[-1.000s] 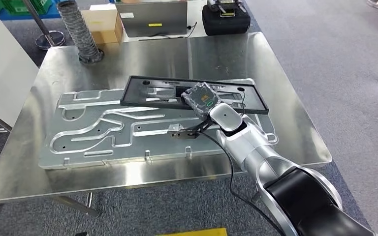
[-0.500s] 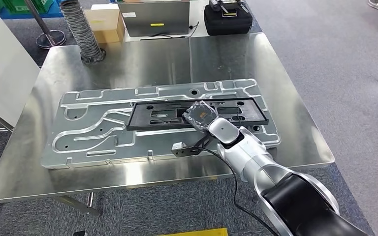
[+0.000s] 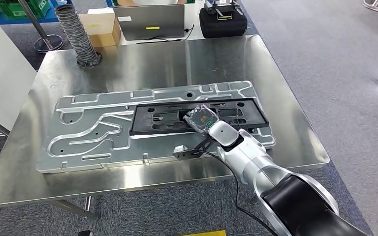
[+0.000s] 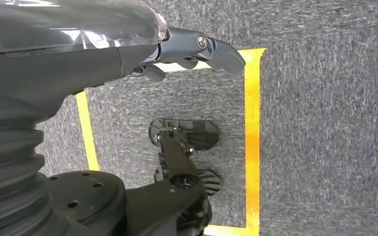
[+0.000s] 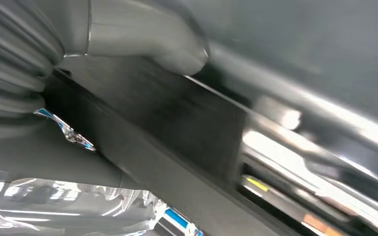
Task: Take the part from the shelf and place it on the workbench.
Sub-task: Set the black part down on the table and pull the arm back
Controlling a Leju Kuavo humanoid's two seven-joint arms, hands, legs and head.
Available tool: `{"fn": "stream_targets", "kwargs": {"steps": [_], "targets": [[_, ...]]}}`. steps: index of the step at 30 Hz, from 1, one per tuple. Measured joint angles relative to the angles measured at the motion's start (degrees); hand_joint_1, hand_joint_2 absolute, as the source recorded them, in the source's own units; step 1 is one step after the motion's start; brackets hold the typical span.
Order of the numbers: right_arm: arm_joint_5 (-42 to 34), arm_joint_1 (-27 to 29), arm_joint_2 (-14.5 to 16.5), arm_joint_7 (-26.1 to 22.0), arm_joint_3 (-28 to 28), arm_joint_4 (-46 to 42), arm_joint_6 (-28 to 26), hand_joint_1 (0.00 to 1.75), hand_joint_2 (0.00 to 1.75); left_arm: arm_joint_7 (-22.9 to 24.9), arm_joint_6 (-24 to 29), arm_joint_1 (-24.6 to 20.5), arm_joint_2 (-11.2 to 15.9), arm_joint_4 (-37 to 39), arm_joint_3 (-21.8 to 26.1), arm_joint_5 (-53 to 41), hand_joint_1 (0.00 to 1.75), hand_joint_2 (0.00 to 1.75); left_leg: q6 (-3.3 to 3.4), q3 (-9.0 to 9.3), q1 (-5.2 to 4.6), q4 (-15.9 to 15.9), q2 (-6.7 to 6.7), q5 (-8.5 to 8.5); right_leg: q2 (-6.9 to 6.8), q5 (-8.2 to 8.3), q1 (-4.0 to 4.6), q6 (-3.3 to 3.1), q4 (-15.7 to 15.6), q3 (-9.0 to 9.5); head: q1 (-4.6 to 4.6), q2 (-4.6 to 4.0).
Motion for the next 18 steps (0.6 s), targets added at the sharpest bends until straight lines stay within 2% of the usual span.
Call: {"fn": "stream_targets", "kwargs": {"steps": [2, 4, 5, 7, 8, 9, 10, 11, 12, 14, 15, 18], "targets": [[-0.02, 0.07, -0.08, 0.02, 0.06, 0.06, -0.82, 0.00, 0.00, -0.02, 0.11, 0.00, -0.02, 0.00, -0.08, -0.05, 0.00, 0.00, 0.73, 0.06, -0.09, -0.16, 0.01, 0.05, 0.14, 0.12, 0.08, 0.66, -0.13, -0.03, -0.01, 0.00], [-0.05, 0.06, -0.21, 0.01, 0.10, 0.08, -1.76, 0.00, 0.00, -0.12, 0.15, -0.06, -0.08, 0.00, -0.26, -0.05, 0.00, 0.00, 1.49, 0.20, 0.06, -0.52, 0.12, 0.34, 0.11, -0.94, -0.03, 1.26, 1.19, -0.50, 0.00, 0.00], [-0.07, 0.07, -0.27, -0.01, 0.11, 0.08, -2.30, 0.00, 0.00, -0.19, 0.21, -0.11, -0.11, 0.00, -0.36, -0.05, 0.00, 0.00, 1.82, 0.26, 0.17, -0.69, 0.18, 0.49, 0.07, -2.35, -0.10, 1.50, 3.41, -1.46, 0.01, 0.00], [-0.20, 0.26, -0.36, -0.26, 0.13, 0.09, -3.64, 0.00, 0.00, -0.25, 0.45, -0.18, -0.11, 0.00, -0.51, -0.05, 0.00, 0.00, 2.15, 0.20, 0.12, -0.73, 0.26, 0.55, -0.01, -6.14, -0.21, 1.84, 10.90, -4.89, 0.01, 0.00], [-0.39, 0.40, -0.38, -0.48, 0.13, 0.10, -4.38, 0.00, 0.00, -0.26, 0.59, -0.17, -0.11, 0.00, -0.57, -0.05, 0.00, 0.00, 2.18, 0.17, 0.08, -0.72, 0.28, 0.55, -0.02, -7.42, -0.27, 1.95, 14.41, -6.55, 0.01, 0.00], [-0.84, 0.53, -0.39, -0.91, 0.13, 0.10, -5.14, 0.00, 0.00, -0.26, 0.73, -0.16, -0.11, 0.00, -0.63, -0.05, 0.00, 0.00, 2.19, 0.16, 0.05, -0.70, 0.28, 0.54, -0.02, -7.72, -0.32, 1.99, 16.31, -7.47, 0.01, 0.00], [-1.56, 0.64, -0.40, -1.56, 0.13, 0.10, -5.92, 0.00, 0.00, -0.26, 0.83, -0.14, -0.12, 0.00, -0.71, -0.04, 0.00, 0.00, 2.17, 0.17, 0.04, -0.66, 0.26, 0.53, -0.02, -6.88, -0.36, 1.96, 15.90, -7.26, 0.00, 0.00], [-2.58, 0.70, -0.41, -2.47, 0.12, 0.05, -6.73, 0.00, 0.00, -0.26, 0.88, -0.14, -0.13, 0.00, -0.79, -0.02, 0.00, 0.00, 2.11, 0.20, 0.04, -0.59, 0.23, 0.49, -0.03, -5.12, -0.39, 1.83, 13.15, -5.93, 0.00, 0.00], [-4.08, 0.76, -0.41, -3.77, 0.03, -0.12, -7.65, 0.00, 0.00, -0.26, 0.92, -0.15, -0.16, 0.00, -0.86, 0.01, 0.00, 0.00, 2.01, 0.21, 0.05, -0.51, 0.21, 0.43, -0.04, -3.04, -0.41, 1.62, 8.97, -3.87, 0.01, 0.00], [-8.05, 0.94, -0.35, -7.03, -0.72, -0.75, -9.64, 0.00, 0.00, -0.26, 0.93, -0.18, -0.23, 0.00, -0.96, 0.09, 0.00, 0.00, 1.59, 0.03, -0.15, -0.25, 0.16, 0.26, -0.06, -0.60, -0.24, 1.12, 2.06, -0.62, 0.00, 0.00], [-10.43, 1.14, -0.28, -9.00, -1.42, -1.20, -10.73, 0.00, 0.00, -0.26, 0.93, -0.19, -0.25, 0.00, -0.98, 0.13, 0.00, 0.00, 1.31, -0.08, -0.25, -0.18, 0.16, 0.22, -0.05, -0.34, -0.11, 0.88, 0.61, -0.01, 0.00, 0.00], [-17.54, 1.93, -0.02, -14.94, -4.27, -3.05, -14.06, 0.00, 0.00, -0.27, 1.03, -0.16, -0.26, 0.00, -1.00, 0.20, 0.00, 0.00, 0.33, -0.18, -0.21, -0.16, 0.16, 0.09, -0.06, -0.30, -0.02, 0.00, 0.10, -0.03, -0.01, 0.00]]}}
